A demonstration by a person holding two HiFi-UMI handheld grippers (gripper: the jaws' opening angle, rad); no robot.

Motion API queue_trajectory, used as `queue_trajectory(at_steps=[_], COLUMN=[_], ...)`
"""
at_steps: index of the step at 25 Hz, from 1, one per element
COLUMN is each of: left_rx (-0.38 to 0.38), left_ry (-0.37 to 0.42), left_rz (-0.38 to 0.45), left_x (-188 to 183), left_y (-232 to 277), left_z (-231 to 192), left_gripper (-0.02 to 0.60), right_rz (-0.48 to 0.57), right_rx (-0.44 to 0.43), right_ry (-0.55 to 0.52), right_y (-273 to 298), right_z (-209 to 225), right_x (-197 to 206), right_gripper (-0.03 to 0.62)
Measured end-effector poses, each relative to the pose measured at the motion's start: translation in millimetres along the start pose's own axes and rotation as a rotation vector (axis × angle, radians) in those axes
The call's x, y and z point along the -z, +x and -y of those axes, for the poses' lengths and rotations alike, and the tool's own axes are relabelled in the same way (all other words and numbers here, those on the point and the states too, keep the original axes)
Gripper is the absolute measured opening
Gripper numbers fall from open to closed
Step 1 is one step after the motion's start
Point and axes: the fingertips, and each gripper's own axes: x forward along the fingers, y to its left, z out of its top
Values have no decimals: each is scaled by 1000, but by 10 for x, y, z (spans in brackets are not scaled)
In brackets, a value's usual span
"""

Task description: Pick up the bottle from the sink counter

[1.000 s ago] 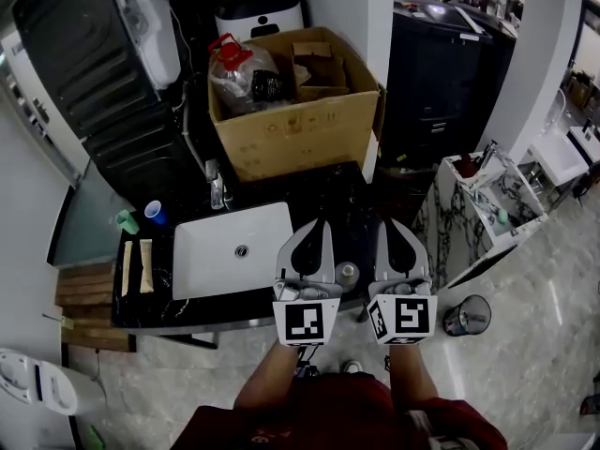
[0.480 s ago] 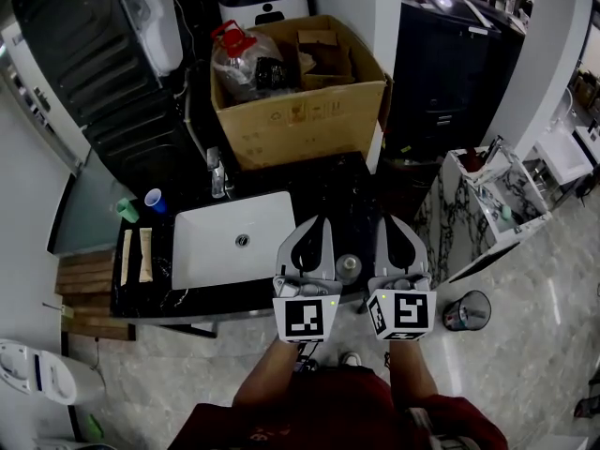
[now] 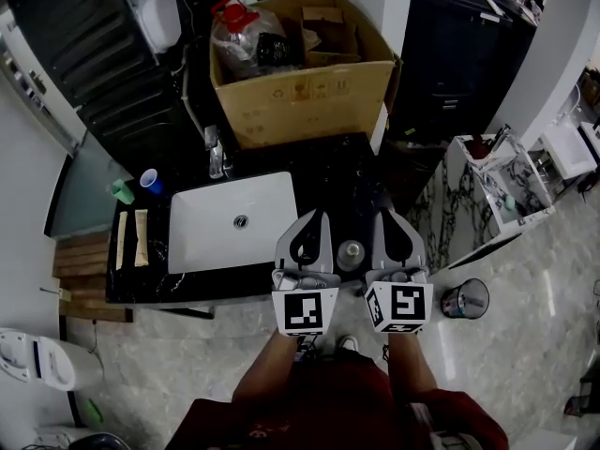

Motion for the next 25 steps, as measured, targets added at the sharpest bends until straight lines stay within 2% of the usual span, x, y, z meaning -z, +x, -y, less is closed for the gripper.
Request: queue_trajectory(at_steps=[6,12,16,22,25], left_rx=[3,-2,-8,-5,7], left_ry=[23,6,-19,-11,20], left_rz=[-27,-50,-57,-70,-80], left_x=[159,293,353,412,446], left_y=[-29,-64,-85,-105,-120], left_z=[-42,-19,-3,24,40], left_gripper=[3,3,3,3,3], right_rz=[-46,-91,-131,-204,-230], right_rx=[-20,-41,-66,-112,-122], right_ry=[4,14,21,29,27], right_y=[51,38,16,-7,-19], right_z=[-69,-104,-163,-268,-295], right_x=[217,478,679,1010,1154], right_gripper=[25,66,116,190,224])
